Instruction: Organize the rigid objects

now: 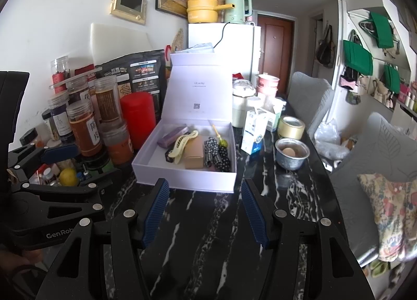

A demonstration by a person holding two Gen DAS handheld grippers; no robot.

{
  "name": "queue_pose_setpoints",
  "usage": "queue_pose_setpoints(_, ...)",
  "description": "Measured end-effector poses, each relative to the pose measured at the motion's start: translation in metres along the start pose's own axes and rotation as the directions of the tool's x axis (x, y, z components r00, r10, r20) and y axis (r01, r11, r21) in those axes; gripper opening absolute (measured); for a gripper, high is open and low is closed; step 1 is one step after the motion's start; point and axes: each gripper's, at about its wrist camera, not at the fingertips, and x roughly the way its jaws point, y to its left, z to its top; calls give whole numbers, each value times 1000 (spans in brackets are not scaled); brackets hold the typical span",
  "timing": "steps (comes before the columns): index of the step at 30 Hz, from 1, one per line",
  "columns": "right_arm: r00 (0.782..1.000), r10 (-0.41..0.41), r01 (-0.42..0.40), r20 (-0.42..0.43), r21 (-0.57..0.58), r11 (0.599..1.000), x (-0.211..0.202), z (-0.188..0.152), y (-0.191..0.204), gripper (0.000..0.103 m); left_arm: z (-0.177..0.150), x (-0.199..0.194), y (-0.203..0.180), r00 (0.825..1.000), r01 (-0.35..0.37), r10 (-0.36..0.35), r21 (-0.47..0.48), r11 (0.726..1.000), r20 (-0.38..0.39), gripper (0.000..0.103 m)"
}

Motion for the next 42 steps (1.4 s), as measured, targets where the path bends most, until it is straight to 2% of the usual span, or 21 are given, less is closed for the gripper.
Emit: queue_pose_setpoints(42, 1000, -9, 9, -6, -4, 1000, 0, -3, -3, 58, -3, 5, 0, 1000, 2, -2, 8, 1000, -26, 82)
